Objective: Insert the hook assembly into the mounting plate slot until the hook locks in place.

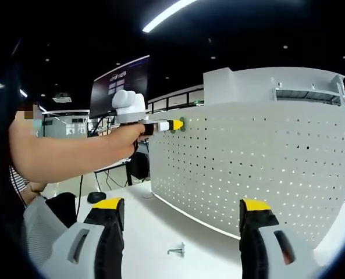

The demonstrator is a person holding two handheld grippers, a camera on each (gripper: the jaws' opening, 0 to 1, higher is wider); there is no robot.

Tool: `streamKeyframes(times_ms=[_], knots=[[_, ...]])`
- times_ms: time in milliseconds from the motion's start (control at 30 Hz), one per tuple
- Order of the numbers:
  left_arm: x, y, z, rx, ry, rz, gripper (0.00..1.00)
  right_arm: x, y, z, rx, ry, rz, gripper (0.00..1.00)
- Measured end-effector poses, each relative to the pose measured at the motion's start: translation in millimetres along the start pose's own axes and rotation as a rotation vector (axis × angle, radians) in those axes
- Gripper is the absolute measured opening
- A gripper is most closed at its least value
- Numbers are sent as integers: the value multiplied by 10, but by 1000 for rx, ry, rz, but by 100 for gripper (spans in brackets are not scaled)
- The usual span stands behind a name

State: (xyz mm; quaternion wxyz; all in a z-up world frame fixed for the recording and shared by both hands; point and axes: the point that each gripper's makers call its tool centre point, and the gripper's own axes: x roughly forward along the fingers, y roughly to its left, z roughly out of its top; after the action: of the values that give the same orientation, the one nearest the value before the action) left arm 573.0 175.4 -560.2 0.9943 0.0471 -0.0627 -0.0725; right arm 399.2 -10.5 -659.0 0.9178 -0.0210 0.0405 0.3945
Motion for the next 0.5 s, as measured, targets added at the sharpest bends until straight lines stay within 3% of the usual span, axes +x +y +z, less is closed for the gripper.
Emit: streamKeyframes(times_ms=[500], knots=[[31, -1, -19, 53, -2, 6, 3, 11, -12, -25, 15, 2, 5, 78]])
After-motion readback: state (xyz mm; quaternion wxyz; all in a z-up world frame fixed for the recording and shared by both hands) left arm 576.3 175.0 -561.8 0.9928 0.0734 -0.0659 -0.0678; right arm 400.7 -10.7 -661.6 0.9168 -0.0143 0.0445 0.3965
